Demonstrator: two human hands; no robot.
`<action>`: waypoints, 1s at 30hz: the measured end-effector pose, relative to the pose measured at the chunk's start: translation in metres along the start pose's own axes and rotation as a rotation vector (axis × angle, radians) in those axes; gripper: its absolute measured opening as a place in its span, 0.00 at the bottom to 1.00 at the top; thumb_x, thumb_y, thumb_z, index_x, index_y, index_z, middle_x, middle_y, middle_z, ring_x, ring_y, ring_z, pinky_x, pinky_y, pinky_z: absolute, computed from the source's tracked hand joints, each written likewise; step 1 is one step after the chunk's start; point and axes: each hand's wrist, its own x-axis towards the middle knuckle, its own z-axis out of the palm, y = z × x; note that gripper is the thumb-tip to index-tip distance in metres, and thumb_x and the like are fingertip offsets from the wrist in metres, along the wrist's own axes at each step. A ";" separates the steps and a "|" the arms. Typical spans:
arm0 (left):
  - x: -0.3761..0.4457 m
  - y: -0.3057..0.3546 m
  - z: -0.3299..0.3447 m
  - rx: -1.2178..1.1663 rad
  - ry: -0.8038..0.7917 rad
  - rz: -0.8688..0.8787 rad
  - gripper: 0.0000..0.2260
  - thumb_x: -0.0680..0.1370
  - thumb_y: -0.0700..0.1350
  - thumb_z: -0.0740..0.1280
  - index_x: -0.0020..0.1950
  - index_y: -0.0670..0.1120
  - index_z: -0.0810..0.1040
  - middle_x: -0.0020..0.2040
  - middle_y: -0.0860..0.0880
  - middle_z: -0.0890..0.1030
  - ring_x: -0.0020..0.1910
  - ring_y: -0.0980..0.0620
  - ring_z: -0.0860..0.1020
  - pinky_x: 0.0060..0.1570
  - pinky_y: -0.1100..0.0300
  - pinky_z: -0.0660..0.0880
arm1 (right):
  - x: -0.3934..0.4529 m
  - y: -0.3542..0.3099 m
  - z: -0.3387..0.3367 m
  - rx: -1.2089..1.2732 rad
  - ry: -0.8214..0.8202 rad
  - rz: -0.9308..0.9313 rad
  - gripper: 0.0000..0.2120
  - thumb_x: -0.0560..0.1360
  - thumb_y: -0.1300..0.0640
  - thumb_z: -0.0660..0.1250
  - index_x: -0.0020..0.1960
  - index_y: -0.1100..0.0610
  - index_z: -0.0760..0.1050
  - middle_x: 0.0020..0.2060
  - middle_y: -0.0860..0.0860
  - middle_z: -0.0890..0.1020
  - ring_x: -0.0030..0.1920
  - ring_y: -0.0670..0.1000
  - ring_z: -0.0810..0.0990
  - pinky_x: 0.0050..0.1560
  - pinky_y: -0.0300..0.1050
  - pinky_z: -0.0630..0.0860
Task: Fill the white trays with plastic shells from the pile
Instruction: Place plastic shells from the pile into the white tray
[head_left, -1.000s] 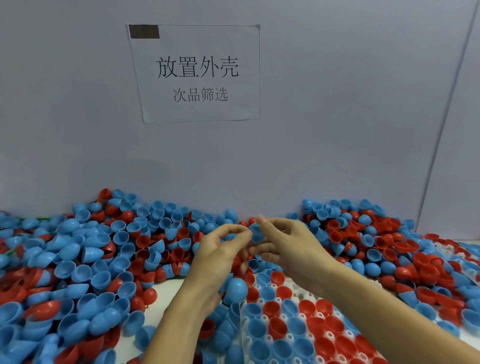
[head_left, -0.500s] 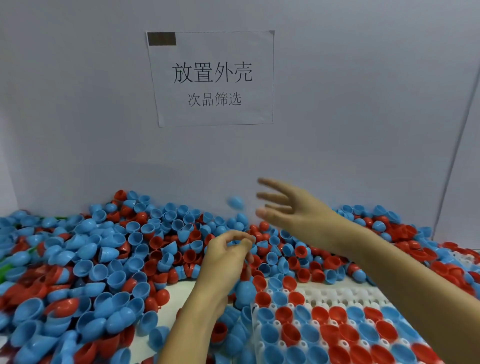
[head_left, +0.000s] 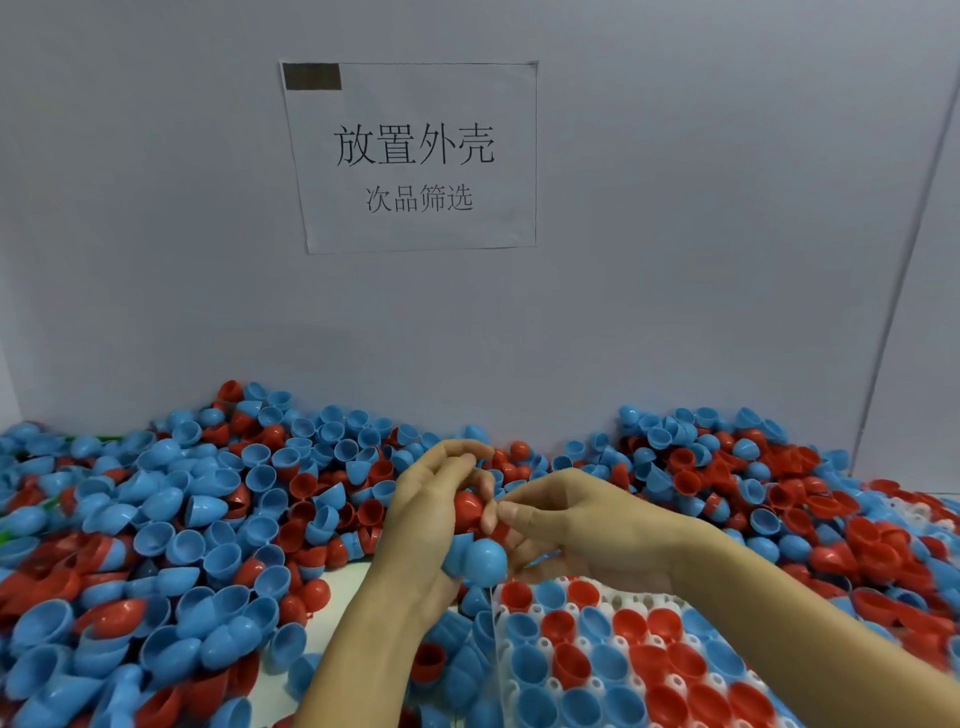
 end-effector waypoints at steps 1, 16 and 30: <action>0.000 0.000 0.000 0.017 0.006 0.012 0.14 0.83 0.39 0.60 0.43 0.47 0.82 0.33 0.44 0.77 0.26 0.51 0.73 0.30 0.55 0.76 | 0.001 0.001 0.000 0.006 0.040 -0.023 0.11 0.81 0.54 0.65 0.54 0.59 0.83 0.46 0.56 0.86 0.47 0.51 0.85 0.49 0.42 0.81; -0.003 0.003 0.005 -0.078 0.120 0.009 0.10 0.80 0.38 0.66 0.46 0.50 0.84 0.42 0.46 0.85 0.40 0.50 0.85 0.30 0.58 0.79 | 0.000 0.005 -0.002 0.166 0.183 -0.093 0.11 0.79 0.57 0.67 0.58 0.62 0.80 0.48 0.58 0.85 0.46 0.52 0.85 0.50 0.43 0.81; -0.001 -0.009 0.000 0.220 0.014 -0.077 0.12 0.76 0.48 0.73 0.57 0.46 0.82 0.50 0.43 0.86 0.38 0.48 0.82 0.46 0.55 0.81 | 0.000 0.004 -0.003 0.084 0.464 -0.216 0.06 0.80 0.56 0.66 0.55 0.52 0.80 0.43 0.51 0.87 0.42 0.49 0.86 0.41 0.37 0.80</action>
